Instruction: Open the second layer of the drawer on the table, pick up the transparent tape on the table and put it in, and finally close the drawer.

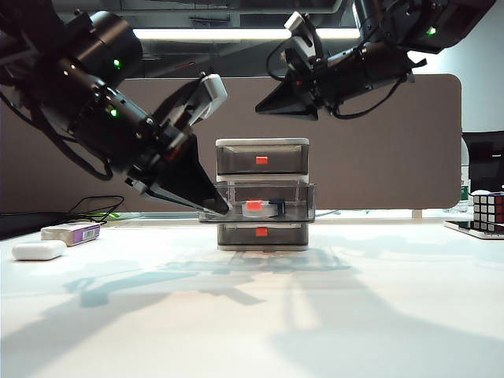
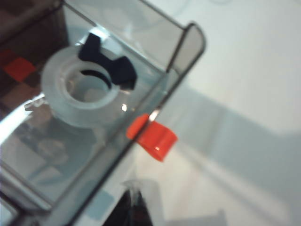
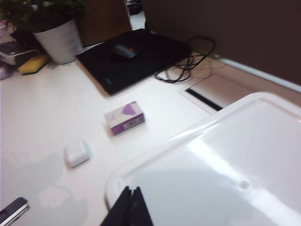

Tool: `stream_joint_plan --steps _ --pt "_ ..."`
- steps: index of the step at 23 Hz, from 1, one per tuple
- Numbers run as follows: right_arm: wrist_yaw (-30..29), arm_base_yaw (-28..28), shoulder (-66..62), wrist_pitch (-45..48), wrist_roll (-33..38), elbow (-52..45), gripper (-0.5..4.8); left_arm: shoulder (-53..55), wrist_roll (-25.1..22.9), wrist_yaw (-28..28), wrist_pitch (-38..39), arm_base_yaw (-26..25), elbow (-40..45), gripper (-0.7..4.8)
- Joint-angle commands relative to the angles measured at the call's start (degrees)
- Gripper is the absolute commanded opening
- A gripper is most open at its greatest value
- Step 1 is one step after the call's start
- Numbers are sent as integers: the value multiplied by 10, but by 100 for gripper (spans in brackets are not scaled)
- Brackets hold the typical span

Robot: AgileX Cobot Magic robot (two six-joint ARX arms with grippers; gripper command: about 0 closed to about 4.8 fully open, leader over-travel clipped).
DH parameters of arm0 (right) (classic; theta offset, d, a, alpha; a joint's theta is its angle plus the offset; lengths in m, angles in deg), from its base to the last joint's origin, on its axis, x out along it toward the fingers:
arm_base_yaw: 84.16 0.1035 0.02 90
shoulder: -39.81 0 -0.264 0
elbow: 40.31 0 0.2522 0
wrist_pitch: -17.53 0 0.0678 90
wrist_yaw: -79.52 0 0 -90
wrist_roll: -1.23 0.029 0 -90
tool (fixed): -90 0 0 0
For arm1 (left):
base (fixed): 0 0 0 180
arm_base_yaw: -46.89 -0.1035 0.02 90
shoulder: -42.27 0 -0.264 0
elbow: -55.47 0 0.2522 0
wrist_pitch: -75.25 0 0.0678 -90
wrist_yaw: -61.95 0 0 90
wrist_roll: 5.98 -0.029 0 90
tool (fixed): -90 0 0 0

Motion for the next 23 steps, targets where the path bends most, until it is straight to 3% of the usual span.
stream_joint_plan --steps 1,11,16,23 --pt "43 0 2 -8 -3 2 -5 6 2 -2 -37 2 -1 -5" --pt "166 0 1 -74 -37 2 -5 32 41 -31 -132 2 -1 -5" --pt "172 0 1 -109 -52 2 -5 52 65 -33 -168 2 -1 -5" --pt "171 0 1 -124 -54 0 -5 61 66 -90 -226 15 -1 -5"
